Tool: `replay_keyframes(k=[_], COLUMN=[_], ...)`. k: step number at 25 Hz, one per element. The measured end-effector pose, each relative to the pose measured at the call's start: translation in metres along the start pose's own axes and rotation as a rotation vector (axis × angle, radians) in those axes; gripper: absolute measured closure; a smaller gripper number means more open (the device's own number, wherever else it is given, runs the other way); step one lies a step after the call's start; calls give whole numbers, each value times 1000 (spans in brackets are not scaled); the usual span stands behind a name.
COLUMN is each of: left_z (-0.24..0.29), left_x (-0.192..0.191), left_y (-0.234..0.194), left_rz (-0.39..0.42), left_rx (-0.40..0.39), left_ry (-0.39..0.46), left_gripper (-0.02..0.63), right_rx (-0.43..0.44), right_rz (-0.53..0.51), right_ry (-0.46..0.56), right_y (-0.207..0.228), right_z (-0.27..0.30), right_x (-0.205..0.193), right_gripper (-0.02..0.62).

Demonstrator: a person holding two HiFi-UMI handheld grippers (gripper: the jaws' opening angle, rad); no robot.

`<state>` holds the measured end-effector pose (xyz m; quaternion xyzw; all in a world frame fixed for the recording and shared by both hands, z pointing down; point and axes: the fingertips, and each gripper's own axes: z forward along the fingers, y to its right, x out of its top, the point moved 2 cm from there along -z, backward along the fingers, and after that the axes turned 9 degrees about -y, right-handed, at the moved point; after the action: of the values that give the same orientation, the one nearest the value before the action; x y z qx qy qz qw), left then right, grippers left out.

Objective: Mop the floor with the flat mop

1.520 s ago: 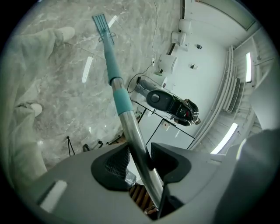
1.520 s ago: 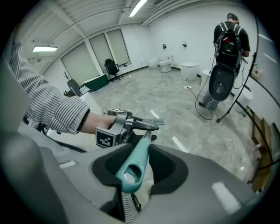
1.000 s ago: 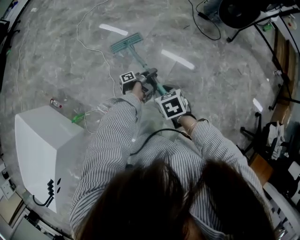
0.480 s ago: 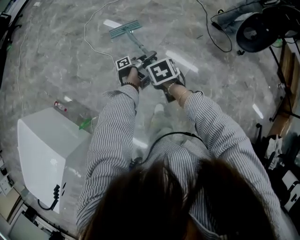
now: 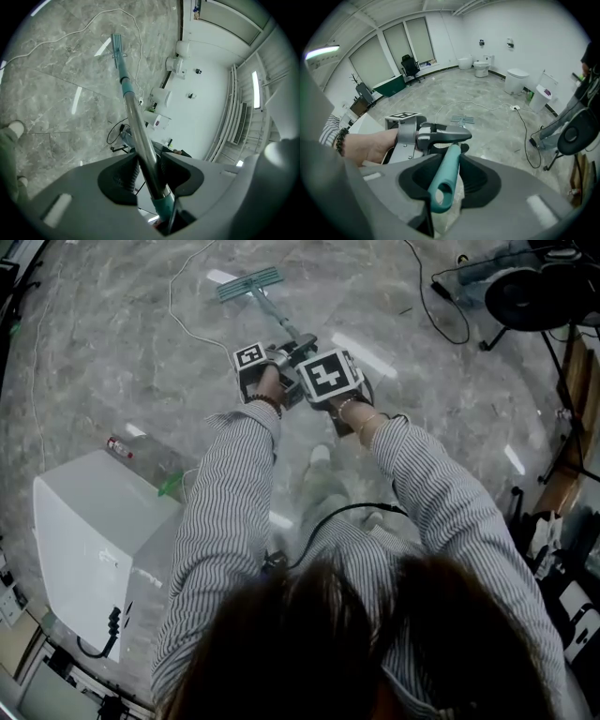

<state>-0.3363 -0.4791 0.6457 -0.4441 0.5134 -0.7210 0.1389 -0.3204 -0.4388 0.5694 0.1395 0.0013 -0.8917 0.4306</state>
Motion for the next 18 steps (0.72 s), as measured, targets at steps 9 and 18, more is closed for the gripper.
replay_keyframes(k=[9, 18], left_z=[11, 28], left_x=[-25, -91], left_y=[-12, -49], left_rz=[9, 30], left_rx=[19, 49], left_ry=[-24, -59], left_gripper=[462, 460], right_rx=[-13, -7], right_rz=[-8, 31], right_ry=[8, 15], right_y=[10, 27], right_z=[-8, -28], right_x=[-27, -103], right_gripper=[482, 485])
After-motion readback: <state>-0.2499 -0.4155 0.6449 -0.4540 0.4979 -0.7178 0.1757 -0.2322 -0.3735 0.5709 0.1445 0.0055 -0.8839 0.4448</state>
